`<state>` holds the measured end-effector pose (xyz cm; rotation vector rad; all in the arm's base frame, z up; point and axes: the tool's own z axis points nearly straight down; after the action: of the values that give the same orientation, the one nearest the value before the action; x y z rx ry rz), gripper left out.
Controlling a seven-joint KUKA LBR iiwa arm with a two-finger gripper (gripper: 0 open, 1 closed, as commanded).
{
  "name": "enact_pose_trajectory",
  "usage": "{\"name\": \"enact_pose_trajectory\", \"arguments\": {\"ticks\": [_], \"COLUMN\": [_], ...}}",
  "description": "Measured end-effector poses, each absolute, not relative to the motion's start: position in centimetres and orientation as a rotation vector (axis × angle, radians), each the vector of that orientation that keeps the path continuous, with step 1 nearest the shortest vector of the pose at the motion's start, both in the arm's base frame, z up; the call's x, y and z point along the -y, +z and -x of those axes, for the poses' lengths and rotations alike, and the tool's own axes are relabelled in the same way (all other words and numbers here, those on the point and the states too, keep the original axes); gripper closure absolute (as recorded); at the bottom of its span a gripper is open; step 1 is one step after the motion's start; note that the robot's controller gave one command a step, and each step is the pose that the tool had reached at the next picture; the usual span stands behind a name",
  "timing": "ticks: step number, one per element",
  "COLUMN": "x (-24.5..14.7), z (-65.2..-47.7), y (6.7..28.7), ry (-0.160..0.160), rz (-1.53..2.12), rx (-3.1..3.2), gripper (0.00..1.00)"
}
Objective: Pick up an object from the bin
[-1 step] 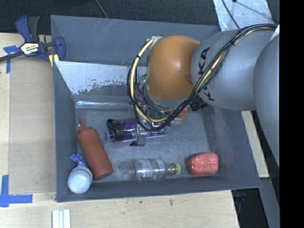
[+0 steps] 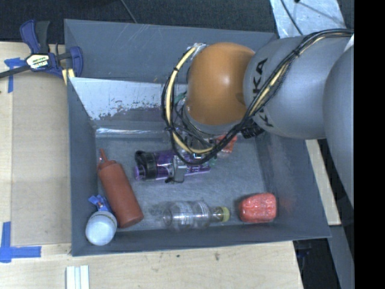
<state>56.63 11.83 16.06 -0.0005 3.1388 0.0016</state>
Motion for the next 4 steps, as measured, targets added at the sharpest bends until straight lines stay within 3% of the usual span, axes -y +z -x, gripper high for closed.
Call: {"name": "enact_pose_trajectory", "arguments": {"ticks": [1,2,3,4], "x": [-11.8,-10.6,-10.6,-10.6], "z": [-57.2,-59.0,-59.0,-59.0], "y": [13.3,9.8,9.8,9.9], "ry": [0.002,0.001,0.001,0.001], "rz": [-0.059,-0.009,-0.009,-0.011], "rx": [-3.137,-3.14,-3.138,-3.138], "gripper": [0.0,1.0,0.0,1.0]}}
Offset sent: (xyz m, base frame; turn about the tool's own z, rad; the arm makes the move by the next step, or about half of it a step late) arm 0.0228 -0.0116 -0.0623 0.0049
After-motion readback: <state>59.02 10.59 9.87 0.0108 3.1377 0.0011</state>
